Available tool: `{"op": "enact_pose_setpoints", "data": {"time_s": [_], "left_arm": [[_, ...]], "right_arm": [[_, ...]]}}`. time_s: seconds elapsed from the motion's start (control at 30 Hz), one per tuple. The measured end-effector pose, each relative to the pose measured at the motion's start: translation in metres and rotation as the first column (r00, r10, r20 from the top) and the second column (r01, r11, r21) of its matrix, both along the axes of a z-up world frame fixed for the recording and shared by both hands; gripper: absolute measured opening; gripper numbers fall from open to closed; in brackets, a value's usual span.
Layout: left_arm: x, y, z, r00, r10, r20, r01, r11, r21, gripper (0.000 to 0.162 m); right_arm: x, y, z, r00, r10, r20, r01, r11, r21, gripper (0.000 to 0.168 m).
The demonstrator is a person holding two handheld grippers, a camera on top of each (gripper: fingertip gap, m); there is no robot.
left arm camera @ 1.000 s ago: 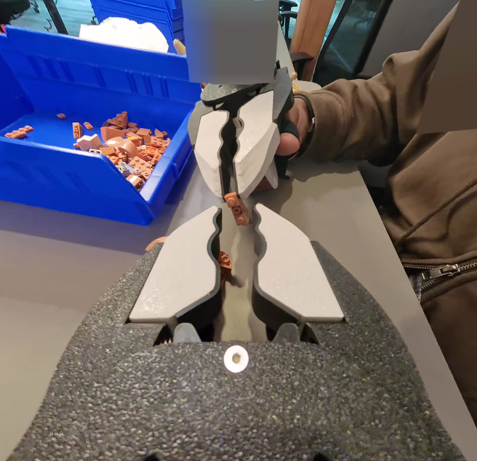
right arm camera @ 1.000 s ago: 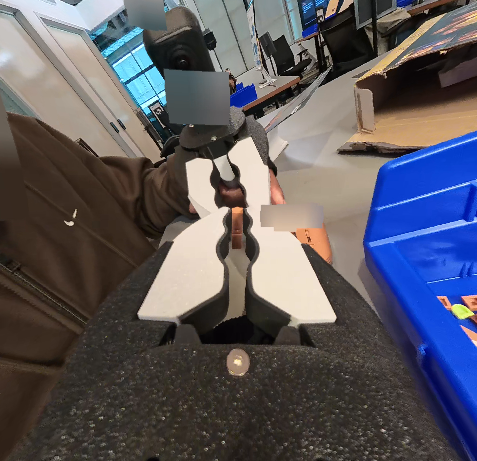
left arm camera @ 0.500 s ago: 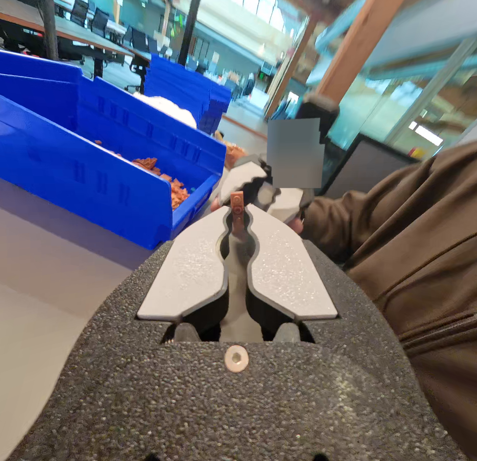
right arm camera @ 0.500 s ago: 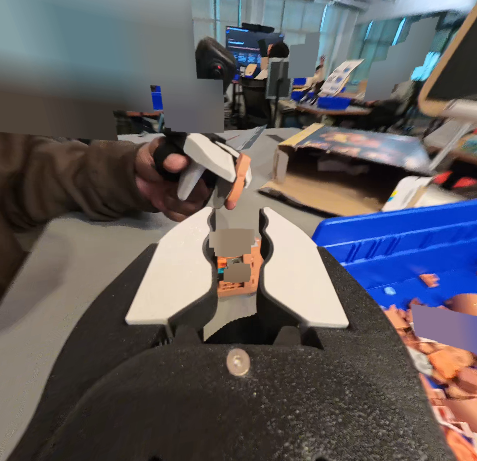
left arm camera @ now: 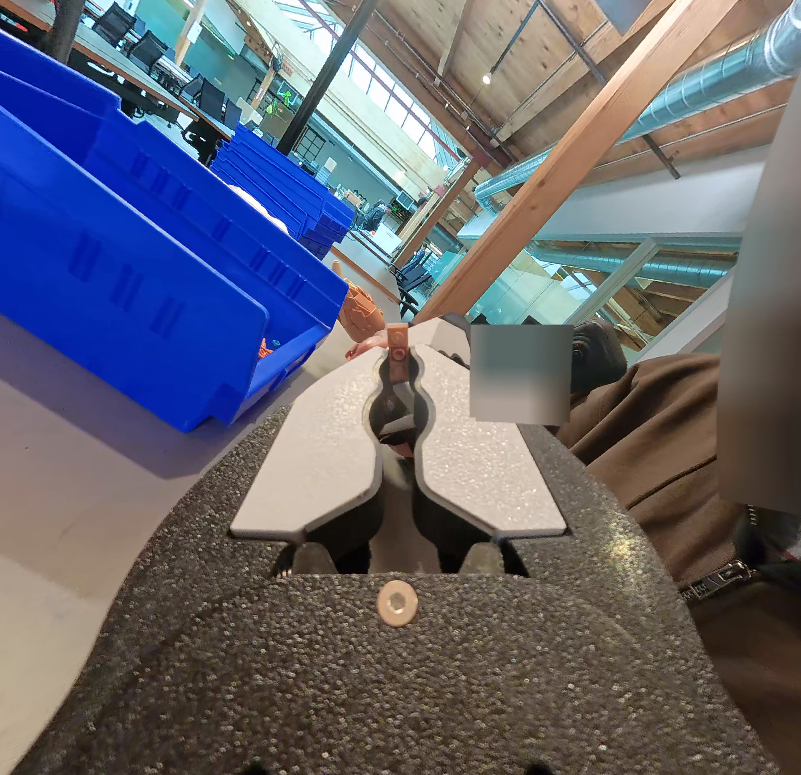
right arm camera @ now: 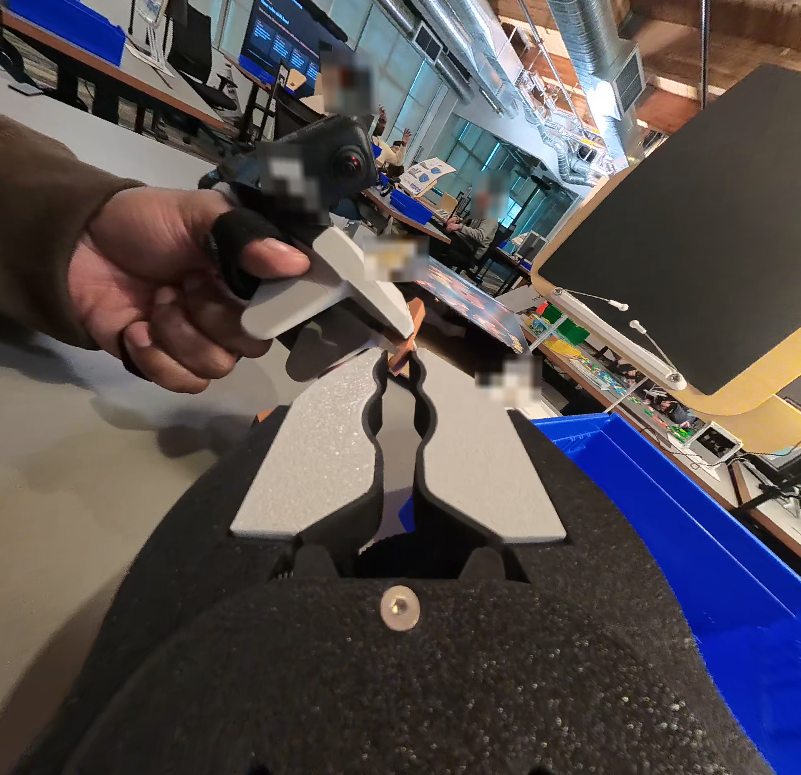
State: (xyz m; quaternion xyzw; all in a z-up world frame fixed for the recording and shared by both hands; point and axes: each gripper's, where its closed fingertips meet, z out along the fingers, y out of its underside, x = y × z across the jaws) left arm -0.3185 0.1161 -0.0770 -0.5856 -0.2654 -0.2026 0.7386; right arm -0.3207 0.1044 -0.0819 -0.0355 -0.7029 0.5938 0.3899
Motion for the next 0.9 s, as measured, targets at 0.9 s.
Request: {"op": "enact_pose_setpoints", "data": {"time_s": [0.9], "left_arm": [[0.006,-0.001,0.000,0.998,-0.031,-0.059,0.028,0.999,-0.041,0.008]], "right_arm": [[-0.051,0.050,-0.015,0.978,-0.146,0.151,0.135,0.988,0.078,0.042]]}}
